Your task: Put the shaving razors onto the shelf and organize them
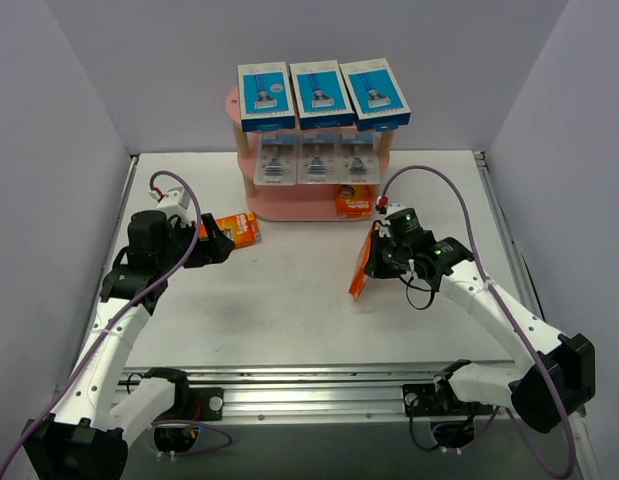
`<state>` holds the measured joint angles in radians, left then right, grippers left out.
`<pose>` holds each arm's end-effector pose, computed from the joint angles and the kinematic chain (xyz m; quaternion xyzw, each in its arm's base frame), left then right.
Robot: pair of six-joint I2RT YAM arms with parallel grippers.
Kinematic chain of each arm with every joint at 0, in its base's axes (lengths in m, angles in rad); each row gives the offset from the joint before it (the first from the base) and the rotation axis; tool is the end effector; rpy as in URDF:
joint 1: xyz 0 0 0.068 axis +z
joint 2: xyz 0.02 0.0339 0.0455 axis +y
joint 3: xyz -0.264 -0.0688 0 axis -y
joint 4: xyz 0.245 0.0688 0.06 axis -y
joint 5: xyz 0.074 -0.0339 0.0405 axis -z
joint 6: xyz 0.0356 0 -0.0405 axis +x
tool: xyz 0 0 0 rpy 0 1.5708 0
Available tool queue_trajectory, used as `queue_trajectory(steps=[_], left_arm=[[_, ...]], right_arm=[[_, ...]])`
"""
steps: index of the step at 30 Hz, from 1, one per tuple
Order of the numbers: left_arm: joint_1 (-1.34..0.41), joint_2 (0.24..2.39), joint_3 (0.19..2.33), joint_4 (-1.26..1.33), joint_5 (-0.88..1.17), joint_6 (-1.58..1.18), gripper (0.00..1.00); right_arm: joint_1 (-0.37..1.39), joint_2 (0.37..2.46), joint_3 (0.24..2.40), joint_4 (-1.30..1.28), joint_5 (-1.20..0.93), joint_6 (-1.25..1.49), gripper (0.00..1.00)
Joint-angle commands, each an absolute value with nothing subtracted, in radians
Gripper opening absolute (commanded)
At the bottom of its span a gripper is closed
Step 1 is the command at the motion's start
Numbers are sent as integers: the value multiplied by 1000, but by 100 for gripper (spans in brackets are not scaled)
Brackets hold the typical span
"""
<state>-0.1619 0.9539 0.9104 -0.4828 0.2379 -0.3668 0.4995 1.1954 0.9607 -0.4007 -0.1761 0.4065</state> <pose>0.2045 -0.0419 0.3236 -0.0291 0.8621 -0.2287 0.4512 0.2281 0.1315 0.2958 -0.0809 0.8863 0.2671 0.3694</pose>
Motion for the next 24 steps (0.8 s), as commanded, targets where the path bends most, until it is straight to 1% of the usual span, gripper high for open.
queue_trajectory(steps=[1,10,17,18,20,21,22,23,24], left_arm=[[-156,948,919,-462,253,-373,94],[-155,948,920,-463,249,-373,94],[-156,946,920,-463,250,-373,94],[-156,948,920,-465,250,-373,94],[-156,948,920,-463,250,-373,94],[-156,946,920,-463,249,-373,94],[-156,945,920,-463,249,-373,94],[-156,945,920,-465,247,-373,94],[-156,945,920,-463,247,-373,94]], right_arm=[[555,1226,1011,-451,-112,370,0],[767,1342,1042,-437,15,397,0],[876,1422,1042,-370,31,443,0],[885,1440,1043,-365,34,449,1],[909,1451,1046,-347,41,469,16],[916,1451,1048,-339,37,472,21],[922,1447,1045,-319,32,477,23],[926,1440,1042,-308,20,486,31],[927,1422,1037,-283,11,491,34]])
